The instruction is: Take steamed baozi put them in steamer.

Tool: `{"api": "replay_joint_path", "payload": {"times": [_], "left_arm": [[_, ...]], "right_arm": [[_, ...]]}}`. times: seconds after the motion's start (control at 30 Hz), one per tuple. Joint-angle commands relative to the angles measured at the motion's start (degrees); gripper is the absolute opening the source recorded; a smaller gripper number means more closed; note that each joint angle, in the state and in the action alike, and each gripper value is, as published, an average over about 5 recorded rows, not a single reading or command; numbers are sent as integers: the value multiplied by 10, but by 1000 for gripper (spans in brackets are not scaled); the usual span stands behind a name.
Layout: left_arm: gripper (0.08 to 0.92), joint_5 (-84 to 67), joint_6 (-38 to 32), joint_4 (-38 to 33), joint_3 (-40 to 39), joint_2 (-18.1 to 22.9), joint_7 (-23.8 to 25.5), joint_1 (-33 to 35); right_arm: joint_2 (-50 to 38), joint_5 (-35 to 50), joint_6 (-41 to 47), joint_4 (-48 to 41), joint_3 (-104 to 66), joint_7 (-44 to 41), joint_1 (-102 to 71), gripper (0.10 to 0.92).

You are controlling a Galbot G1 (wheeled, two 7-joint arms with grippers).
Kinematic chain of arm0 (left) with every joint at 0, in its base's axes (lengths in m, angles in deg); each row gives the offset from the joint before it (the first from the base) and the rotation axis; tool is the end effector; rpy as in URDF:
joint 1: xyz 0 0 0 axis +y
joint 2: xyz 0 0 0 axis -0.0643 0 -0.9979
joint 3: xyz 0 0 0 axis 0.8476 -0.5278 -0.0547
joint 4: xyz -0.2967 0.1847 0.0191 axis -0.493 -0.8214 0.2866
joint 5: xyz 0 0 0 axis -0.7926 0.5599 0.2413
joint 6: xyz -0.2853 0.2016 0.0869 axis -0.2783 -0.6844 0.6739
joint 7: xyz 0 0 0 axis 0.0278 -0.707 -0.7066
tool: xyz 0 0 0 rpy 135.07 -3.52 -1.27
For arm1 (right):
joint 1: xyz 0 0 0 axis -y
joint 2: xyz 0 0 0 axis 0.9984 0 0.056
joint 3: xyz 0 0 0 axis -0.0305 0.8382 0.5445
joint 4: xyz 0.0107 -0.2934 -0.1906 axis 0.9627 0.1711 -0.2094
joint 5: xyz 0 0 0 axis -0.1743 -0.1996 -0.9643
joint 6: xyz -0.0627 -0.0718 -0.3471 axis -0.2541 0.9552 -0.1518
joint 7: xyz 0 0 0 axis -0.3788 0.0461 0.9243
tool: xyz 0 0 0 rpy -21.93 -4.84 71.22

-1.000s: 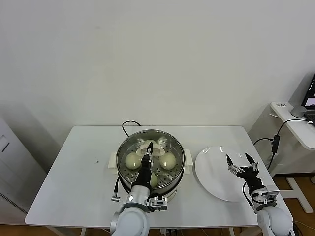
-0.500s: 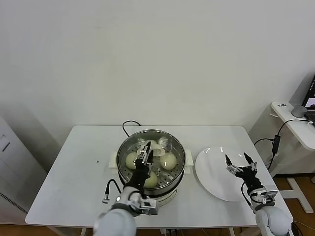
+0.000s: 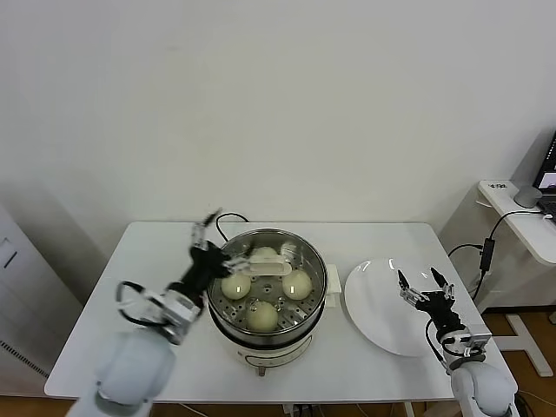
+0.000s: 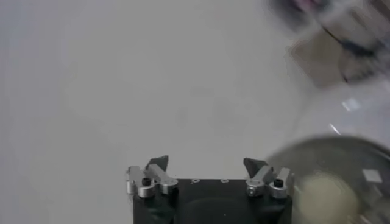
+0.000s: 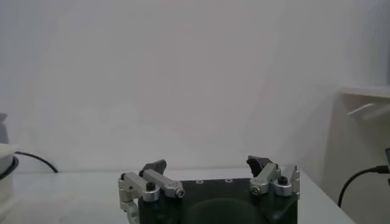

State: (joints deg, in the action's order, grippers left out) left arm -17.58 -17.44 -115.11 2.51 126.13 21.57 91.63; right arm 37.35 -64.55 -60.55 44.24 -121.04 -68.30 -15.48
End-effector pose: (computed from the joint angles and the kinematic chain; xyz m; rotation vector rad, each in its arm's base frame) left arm 0.2680 -0.0058 -0.1748 0.5429 2.8350 0.7269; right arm 0.2797 -0.1905 -0.3658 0.0709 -3.0935 -0.0429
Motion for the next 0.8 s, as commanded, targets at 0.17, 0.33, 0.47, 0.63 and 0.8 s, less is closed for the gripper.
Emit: {"api": "replay_joint_path", "payload": {"times": [0.17, 0.33, 0.47, 0.63, 0.8], "left_arm": [[823, -333, -22, 132, 216, 15, -94, 76], [823, -326, -11, 178, 205, 11, -99, 88], [823, -296, -17, 221, 193, 12, -100, 91], [823, -261, -27, 261, 170, 11, -103, 96], [823, -253, -29, 279, 161, 15, -109, 92]], "right_arm": [[4, -43, 32, 24, -17, 17, -12, 823], [0, -38, 40, 30, -16, 26, -19, 823], [5, -35, 48, 33, -15, 30, -26, 823], [9, -36, 51, 35, -14, 28, -33, 823], [5, -35, 52, 37, -14, 27, -37, 823]]}}
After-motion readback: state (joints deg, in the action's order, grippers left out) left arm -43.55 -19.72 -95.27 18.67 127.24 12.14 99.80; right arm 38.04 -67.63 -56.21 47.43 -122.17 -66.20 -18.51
